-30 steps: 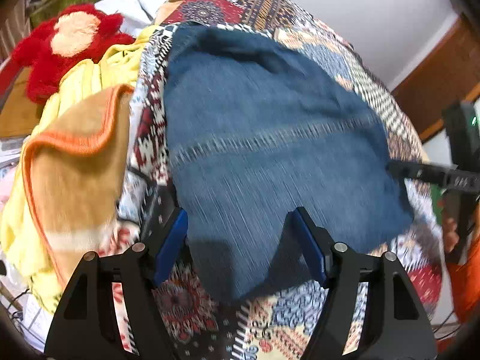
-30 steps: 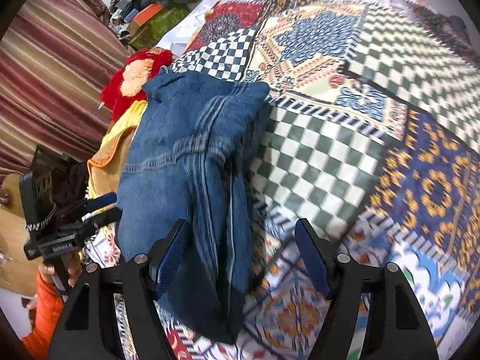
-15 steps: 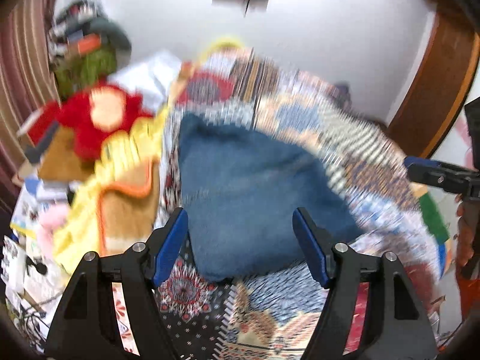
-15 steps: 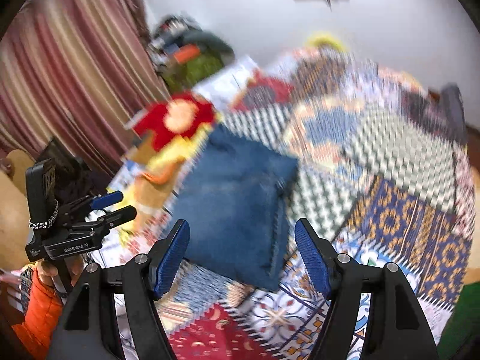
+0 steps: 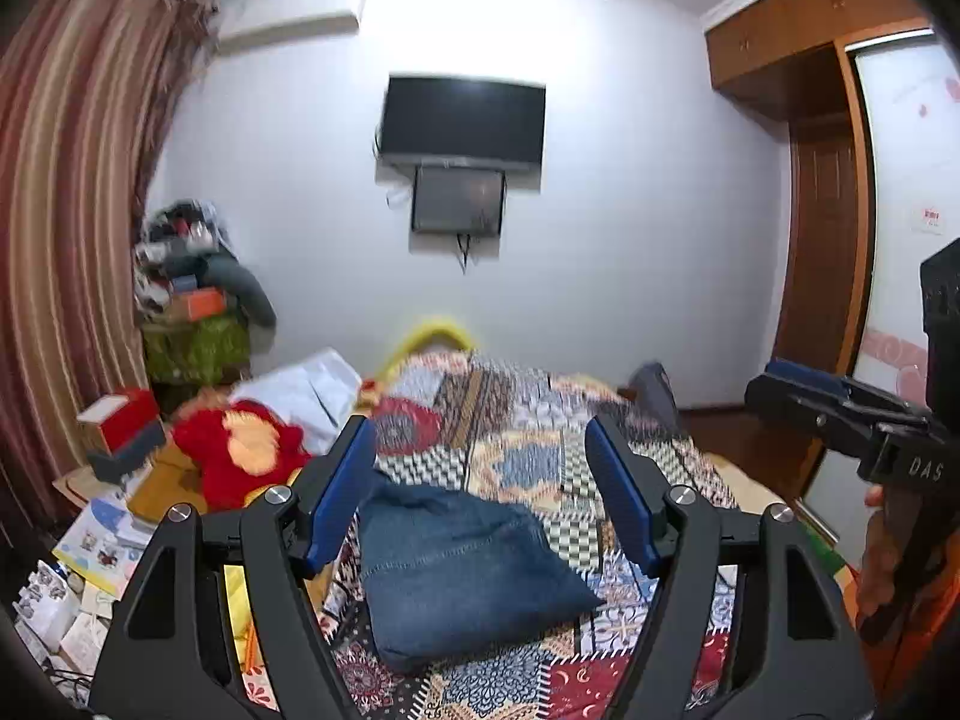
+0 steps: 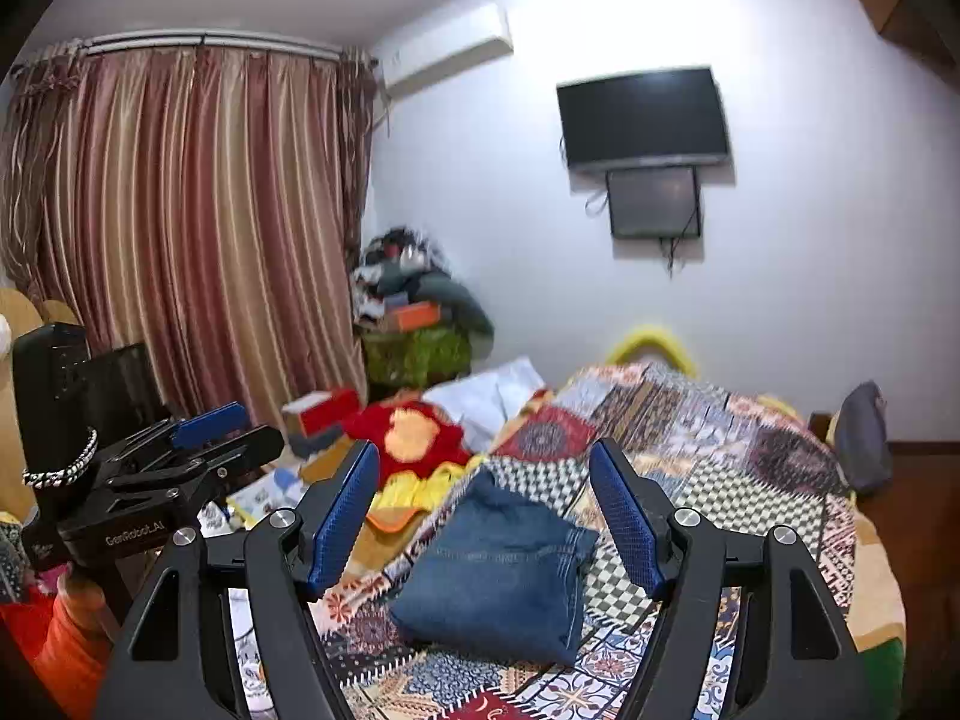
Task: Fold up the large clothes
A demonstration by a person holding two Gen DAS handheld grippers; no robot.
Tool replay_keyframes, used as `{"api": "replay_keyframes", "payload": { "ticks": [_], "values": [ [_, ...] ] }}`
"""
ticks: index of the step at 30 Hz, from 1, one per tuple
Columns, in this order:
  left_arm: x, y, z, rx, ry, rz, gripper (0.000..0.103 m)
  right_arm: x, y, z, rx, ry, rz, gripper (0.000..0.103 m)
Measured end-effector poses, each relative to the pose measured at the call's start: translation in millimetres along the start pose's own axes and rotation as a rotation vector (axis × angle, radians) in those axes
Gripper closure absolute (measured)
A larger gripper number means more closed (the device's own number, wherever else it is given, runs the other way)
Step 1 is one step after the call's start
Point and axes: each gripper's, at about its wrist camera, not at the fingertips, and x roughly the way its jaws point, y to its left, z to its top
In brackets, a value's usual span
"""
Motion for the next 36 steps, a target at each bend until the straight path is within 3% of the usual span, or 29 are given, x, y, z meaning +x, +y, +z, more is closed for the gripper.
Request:
{"api": "replay_keyframes", "payload": {
  "ticks": [6,8,14,36],
  "values": [
    [-26,-8,-6,0.013,-0.054,0.052,0.028,-25,24,-5,-0.059,-0.057,-0.068,0.033],
    [-33,-11,-7,0.005,-0.070,0.077,0.009,-28,28,-6,-0.057,-0.052,-0.075,0.032],
    [-42,-13,-11,-0.007,-0.092,0.099,0.000,-29,28,-9,-0.020,-0.048,-0.133,0.000],
    [-31,-14,-22,-0.015,-0.045,0.105,0.000,-26,18,-13,0.025,-0.017,-0.139,0.000]
  ]
}}
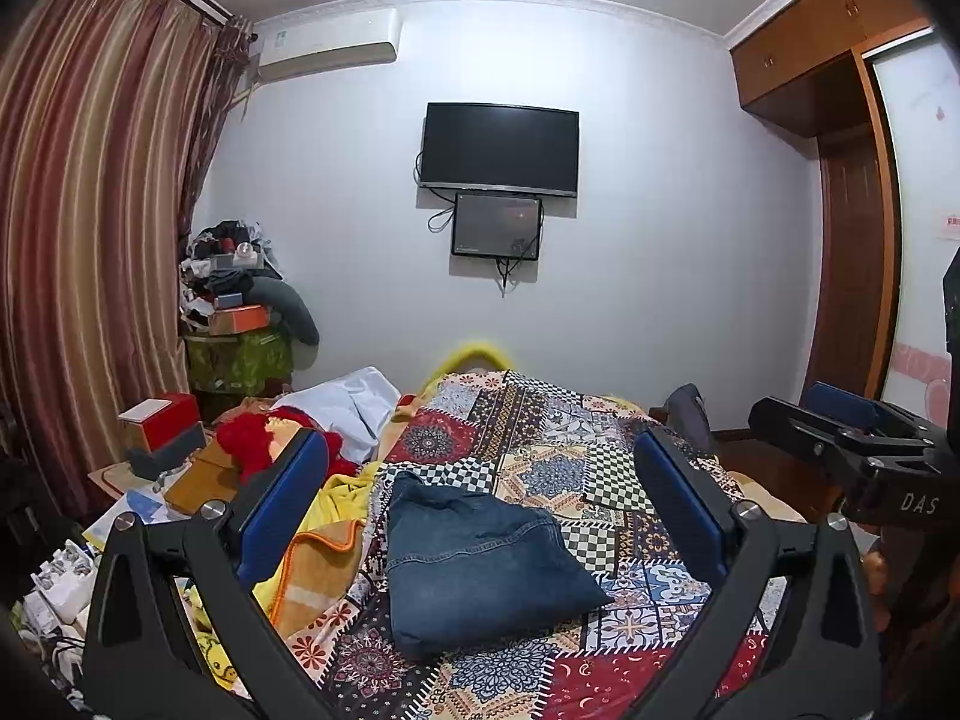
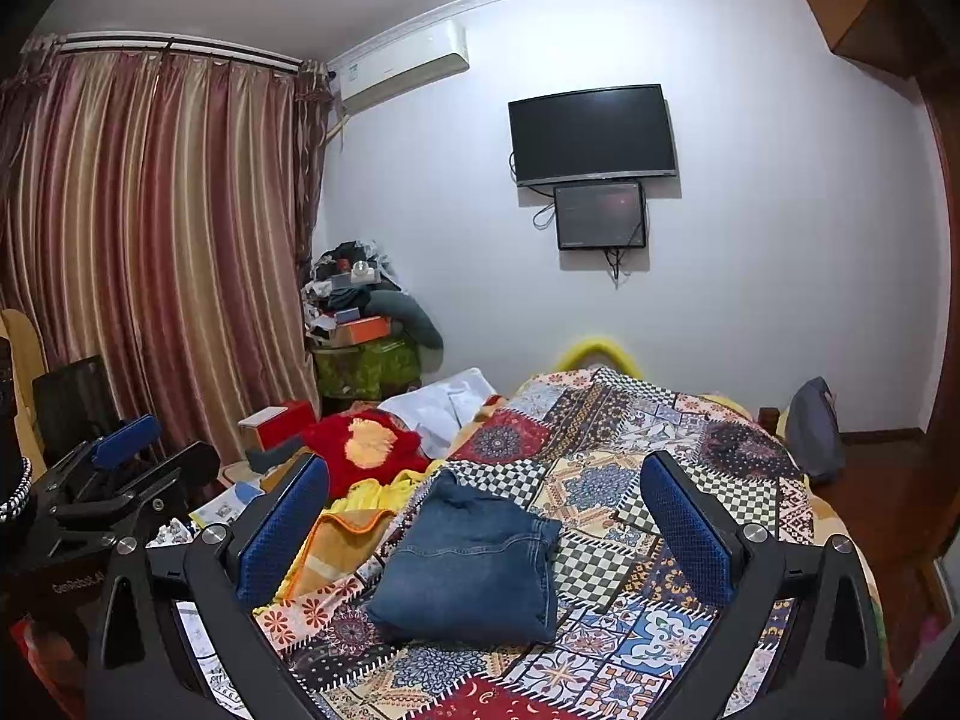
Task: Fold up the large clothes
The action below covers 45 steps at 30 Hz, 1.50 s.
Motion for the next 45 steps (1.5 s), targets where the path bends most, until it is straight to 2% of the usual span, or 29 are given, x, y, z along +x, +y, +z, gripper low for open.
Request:
{"api": "replay_keyframes", "payload": {
  "ticks": [32,45],
  "values": [
    [8,-7,-2,-0.012,0.019,-0.004,0.000,1,1,1,-0.013,0.001,-0.001,0.000],
    [10,-15,-1,-0.023,0.021,-0.038,0.000,1,-4,0,-0.014,0.005,0.003,0.000]
  ]
}}
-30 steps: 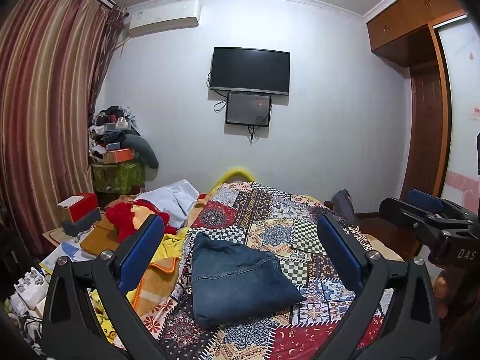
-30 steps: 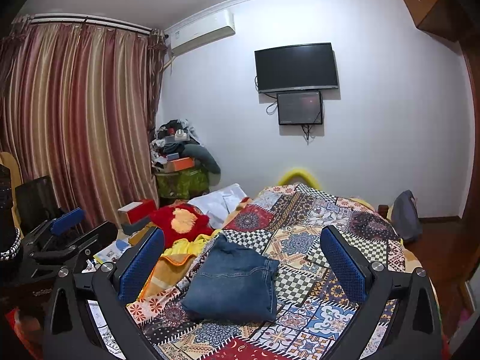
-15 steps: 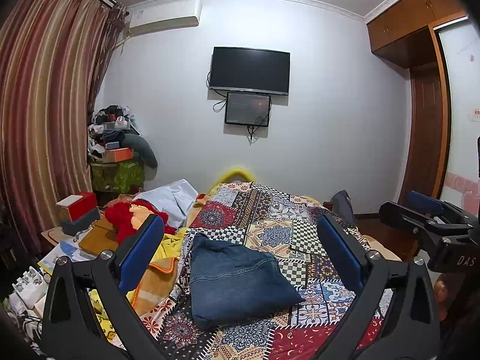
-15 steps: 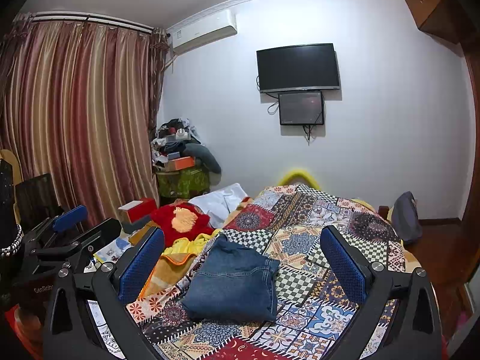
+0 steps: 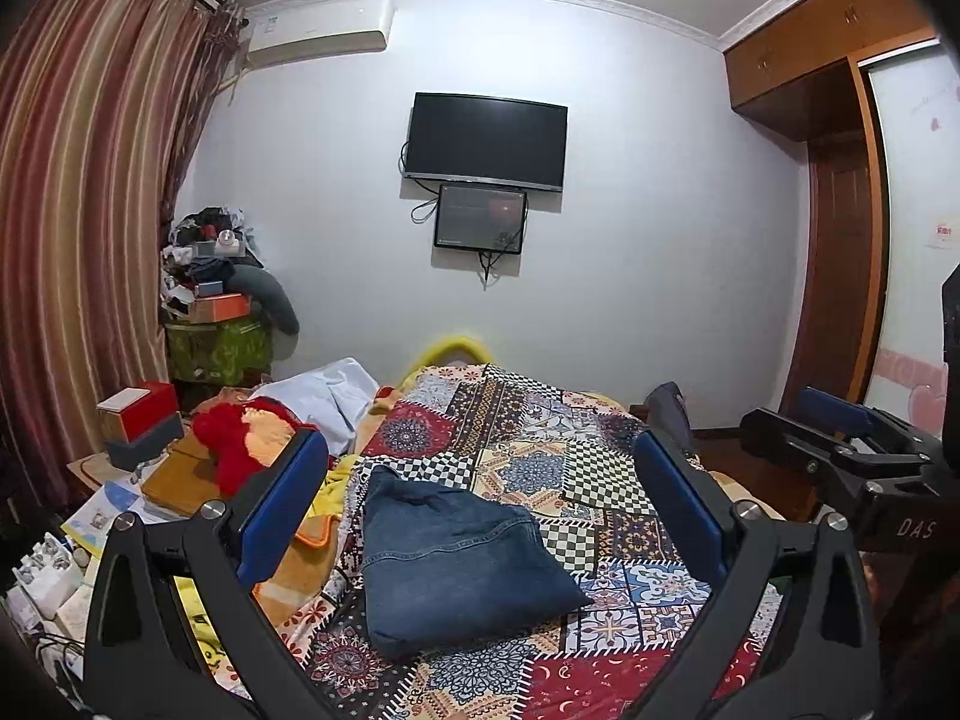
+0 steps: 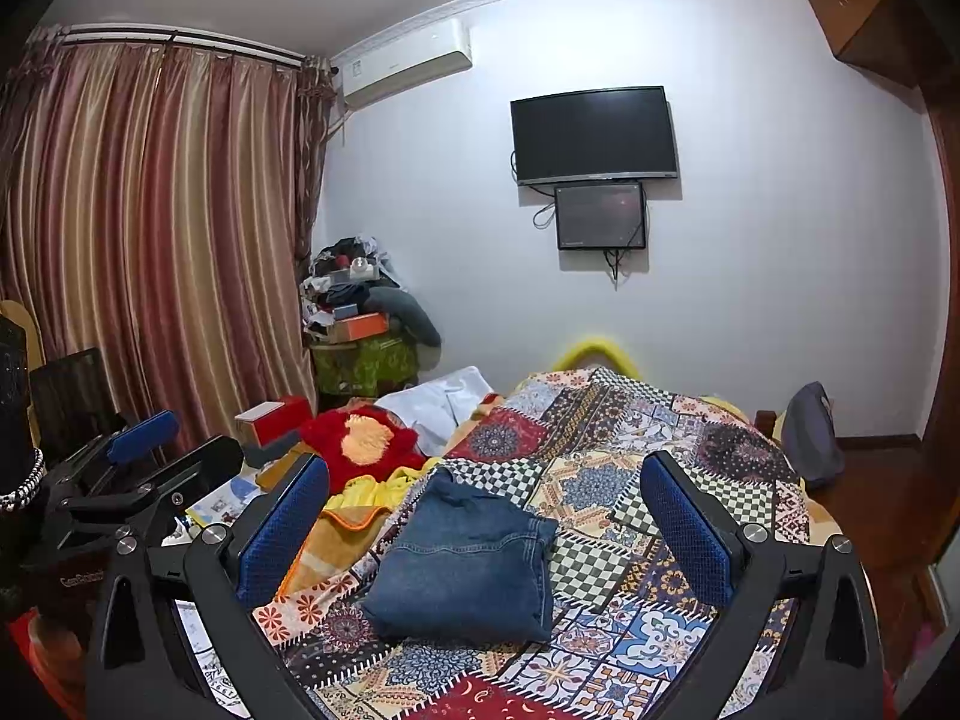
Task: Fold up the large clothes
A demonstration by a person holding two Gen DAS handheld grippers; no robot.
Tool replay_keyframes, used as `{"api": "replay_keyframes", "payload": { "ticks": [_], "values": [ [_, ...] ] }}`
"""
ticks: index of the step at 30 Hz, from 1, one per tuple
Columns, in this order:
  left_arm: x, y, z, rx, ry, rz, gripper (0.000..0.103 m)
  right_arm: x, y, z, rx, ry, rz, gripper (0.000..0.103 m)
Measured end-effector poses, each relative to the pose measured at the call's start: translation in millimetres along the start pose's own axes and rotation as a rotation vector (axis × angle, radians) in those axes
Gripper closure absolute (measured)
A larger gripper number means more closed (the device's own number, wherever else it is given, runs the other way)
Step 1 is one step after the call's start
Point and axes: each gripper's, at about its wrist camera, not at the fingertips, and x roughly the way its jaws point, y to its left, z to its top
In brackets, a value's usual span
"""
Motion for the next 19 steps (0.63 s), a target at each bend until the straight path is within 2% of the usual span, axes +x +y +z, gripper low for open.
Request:
{"api": "replay_keyframes", "payload": {
  "ticks": [19],
  "values": [
    [0.0,0.3,-0.1,-0.012,0.008,-0.012,0.000,2.8,-4.6,-2.9,-0.002,0.010,-0.002,0.000]
  ]
}}
